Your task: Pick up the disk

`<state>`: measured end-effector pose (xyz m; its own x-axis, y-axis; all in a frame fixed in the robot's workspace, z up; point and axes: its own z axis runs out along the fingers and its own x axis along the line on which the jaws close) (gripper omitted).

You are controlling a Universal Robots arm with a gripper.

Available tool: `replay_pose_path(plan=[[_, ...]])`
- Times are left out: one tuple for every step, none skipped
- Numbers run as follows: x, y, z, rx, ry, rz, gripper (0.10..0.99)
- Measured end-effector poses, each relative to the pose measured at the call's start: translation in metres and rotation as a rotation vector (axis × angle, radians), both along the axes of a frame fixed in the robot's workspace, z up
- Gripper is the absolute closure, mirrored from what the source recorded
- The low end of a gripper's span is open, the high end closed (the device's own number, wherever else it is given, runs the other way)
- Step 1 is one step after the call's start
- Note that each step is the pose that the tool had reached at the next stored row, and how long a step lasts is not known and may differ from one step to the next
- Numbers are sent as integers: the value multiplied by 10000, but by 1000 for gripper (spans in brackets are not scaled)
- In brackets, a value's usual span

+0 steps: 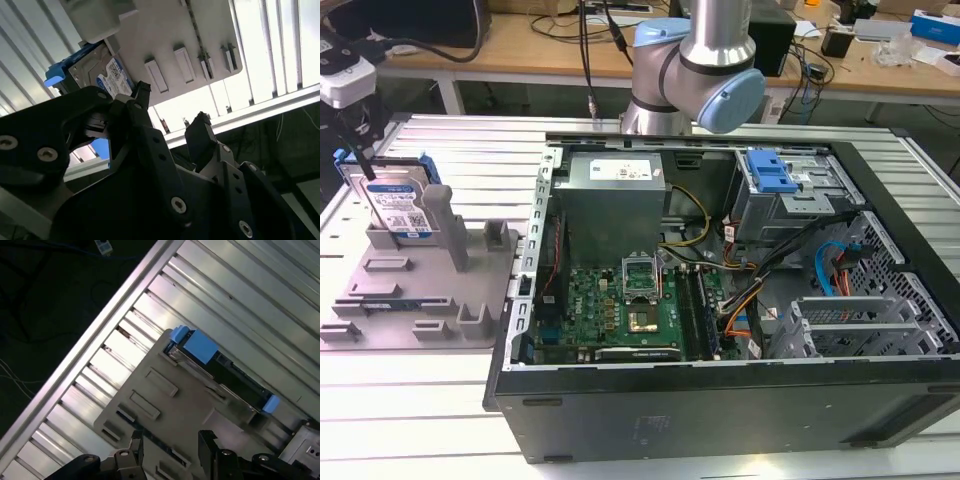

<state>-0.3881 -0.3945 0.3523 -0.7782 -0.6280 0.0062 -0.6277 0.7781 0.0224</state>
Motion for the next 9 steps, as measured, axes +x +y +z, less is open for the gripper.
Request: replay_pose_path(plan=[[0,0,0,-2,0,255,529],[0,0,0,-1,0,477,529],[0,0,0,-1,0,770,529],[0,0,0,-2,-1,1054,529],[0,0,0,-2,0,1316,529],[0,0,0,-2,0,1511,529],[0,0,0,-1,0,1811,529],[0,0,0,-1,-1,2176,529],[0,0,0,-1,0,2443,529]])
